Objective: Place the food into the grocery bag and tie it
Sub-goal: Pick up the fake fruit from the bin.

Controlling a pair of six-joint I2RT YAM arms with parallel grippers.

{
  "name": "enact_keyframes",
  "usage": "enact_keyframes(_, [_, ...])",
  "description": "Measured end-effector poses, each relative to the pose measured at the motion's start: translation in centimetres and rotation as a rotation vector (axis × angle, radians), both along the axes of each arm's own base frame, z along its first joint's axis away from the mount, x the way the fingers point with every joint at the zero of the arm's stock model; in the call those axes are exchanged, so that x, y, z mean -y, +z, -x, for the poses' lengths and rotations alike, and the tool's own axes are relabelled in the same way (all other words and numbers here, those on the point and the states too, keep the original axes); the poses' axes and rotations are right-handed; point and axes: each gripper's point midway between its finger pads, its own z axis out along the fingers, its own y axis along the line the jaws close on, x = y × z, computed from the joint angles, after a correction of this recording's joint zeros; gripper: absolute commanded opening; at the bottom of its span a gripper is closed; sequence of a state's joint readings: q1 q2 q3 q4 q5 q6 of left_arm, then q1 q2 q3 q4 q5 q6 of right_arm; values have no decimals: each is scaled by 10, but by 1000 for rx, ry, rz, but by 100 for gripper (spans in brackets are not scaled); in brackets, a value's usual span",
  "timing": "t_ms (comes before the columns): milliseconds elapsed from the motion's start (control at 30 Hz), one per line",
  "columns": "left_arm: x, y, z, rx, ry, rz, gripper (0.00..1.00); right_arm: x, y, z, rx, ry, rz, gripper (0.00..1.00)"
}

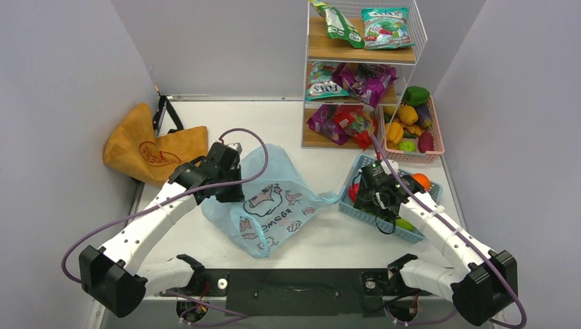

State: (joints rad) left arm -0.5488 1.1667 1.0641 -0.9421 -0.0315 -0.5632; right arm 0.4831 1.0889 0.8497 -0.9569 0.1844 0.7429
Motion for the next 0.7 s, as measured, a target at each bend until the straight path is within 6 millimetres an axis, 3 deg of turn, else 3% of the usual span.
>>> enact_keyframes(433, [13,7,14,-28,51,138,0,11,-13,-6,-3,-25,56,49])
enact_keyframes(567, [15,12,15,-22,74,174,0,13,-19,-5,-9,-27,60,44])
enact_keyframes(700, [19,13,14,-24,91,206,0,14,-27,-4,-25,-28,69,30])
